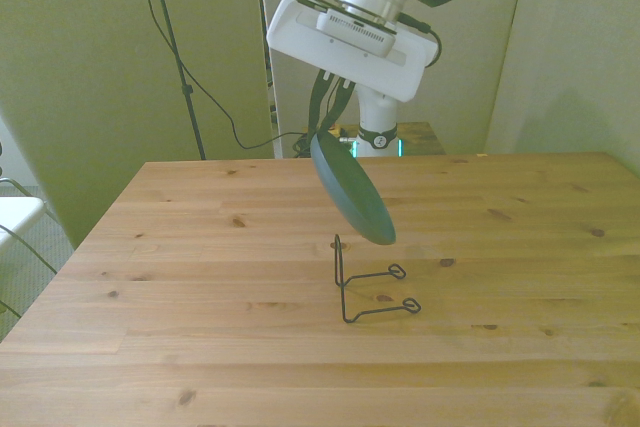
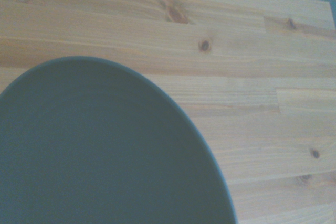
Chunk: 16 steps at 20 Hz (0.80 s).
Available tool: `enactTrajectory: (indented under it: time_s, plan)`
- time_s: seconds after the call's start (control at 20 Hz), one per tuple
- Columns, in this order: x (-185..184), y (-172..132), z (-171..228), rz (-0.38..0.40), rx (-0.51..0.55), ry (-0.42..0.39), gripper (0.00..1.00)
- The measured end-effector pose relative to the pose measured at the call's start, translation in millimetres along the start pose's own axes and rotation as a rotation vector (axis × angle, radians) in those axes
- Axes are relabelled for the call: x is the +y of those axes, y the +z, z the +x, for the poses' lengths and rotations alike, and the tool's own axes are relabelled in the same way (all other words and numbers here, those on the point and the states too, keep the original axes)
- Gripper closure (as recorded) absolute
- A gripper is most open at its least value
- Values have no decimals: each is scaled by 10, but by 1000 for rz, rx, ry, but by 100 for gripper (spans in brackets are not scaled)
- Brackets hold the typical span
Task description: Load the plate
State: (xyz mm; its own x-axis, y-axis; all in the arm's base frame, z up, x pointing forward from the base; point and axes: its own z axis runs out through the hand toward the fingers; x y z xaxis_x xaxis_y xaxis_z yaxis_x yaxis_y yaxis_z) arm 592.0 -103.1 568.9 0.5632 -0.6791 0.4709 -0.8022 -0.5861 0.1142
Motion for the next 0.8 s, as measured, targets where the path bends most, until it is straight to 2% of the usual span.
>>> enactTrajectory:
  time_s: [0.4,0.8]
  plan:
    - [-404,30,-127,-42,63,-13,100]
    - [-776,329,-231,-103,96,-11,100]
